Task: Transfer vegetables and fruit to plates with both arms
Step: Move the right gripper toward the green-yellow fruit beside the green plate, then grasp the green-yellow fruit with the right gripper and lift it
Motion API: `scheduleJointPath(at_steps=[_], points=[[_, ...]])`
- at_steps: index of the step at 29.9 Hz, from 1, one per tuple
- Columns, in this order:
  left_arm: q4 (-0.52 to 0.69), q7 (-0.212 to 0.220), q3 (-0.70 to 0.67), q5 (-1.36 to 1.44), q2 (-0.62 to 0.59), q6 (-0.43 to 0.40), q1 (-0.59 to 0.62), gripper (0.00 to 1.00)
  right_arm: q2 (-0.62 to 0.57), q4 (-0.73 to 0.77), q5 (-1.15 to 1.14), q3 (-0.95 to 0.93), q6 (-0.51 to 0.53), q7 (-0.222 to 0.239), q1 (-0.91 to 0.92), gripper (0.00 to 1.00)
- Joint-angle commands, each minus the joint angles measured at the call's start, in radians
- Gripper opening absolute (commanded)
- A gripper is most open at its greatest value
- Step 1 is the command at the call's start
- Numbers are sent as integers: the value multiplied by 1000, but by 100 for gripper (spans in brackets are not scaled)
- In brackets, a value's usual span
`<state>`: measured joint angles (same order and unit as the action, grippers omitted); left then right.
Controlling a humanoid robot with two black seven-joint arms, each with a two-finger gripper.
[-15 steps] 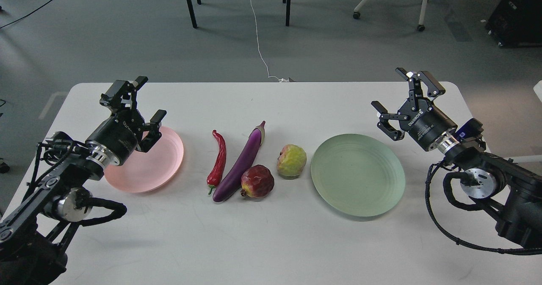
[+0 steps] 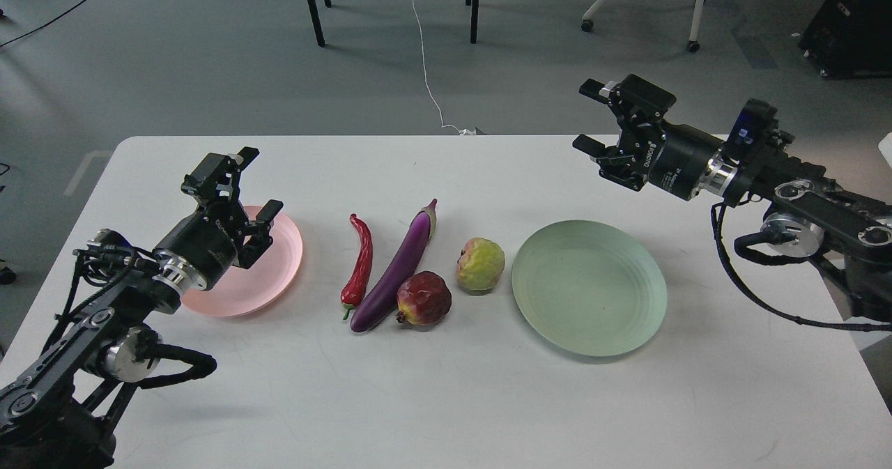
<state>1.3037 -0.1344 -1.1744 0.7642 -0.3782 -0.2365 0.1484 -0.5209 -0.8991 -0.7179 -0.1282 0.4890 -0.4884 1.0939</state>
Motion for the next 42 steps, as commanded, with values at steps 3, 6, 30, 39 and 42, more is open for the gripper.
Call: scheduleJointPath(at_steps=[3,6,30,39,42], points=[[17,-11,-5,0,-2,0,-6,98,110,-20,-322,339,0,0,280,99],[19,-11,-10,1,-2,0,-9,98,186,-20,-475,432,-41,0,326,99],[62,-10,-25,0,-10,3,-33,98,444,144,-558,653,-162,0,304,99],[66,-10,-25,0,-10,3,-33,98,489,189,-558,708,-205,0,288,95],[68,-10,-25,0,-10,3,-33,98,492,195,-558,717,-205,0,287,91]])
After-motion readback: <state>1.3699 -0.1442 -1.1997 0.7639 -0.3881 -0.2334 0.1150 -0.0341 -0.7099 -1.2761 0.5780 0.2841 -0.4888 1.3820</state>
